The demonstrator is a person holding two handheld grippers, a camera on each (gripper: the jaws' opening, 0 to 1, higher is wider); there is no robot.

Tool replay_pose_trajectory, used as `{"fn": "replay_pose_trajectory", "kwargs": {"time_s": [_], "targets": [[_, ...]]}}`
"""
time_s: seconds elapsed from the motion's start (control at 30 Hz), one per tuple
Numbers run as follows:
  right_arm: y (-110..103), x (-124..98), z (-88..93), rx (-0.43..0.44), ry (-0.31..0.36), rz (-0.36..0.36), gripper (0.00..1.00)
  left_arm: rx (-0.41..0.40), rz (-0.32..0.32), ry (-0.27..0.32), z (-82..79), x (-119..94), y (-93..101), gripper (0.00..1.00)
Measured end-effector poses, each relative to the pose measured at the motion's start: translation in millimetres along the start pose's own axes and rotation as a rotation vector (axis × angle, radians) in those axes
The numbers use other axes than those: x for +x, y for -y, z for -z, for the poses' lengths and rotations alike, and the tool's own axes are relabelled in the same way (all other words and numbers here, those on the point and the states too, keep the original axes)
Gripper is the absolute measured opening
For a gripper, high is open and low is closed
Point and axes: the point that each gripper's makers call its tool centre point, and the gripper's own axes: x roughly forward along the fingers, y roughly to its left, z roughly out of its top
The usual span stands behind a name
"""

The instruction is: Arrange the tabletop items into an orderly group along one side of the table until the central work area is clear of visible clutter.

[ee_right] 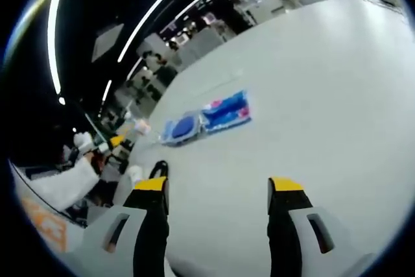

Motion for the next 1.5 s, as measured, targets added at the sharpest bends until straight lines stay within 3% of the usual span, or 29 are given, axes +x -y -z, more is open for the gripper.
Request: {"fn": "replay_pose_trajectory", "kwargs": {"time_s": [0.2,0.53,0.97,1.37,1.5], "targets": [[0.0,0.6,2.1,0.019,0.0,-0.004,0.6,-0.004,0.009,0.002,1.4,-1.4,3.2,0.79],[-1.6,1.7,6.7,0.022,-0.013,-0.007,0.59,-0.05,0.042,-0.039,30.8,-10.6,10.3,0.73],[-5.3,5.3,10.1,0.021,-0.028,-0.011,0.59,-0.136,0.052,-0.149,91.6,-24.5,13.7,0.67],[0.2,4.7,9.6,0.035,-0.023,-0.002,0.58,-0.196,0.066,-0.164,98.4,-23.7,16.8,0.65],[2.4,3.4,10.2,0.054,-0.012,0.003,0.57,-0.233,0.109,-0.197,106.9,-24.4,21.7,0.57]]}}
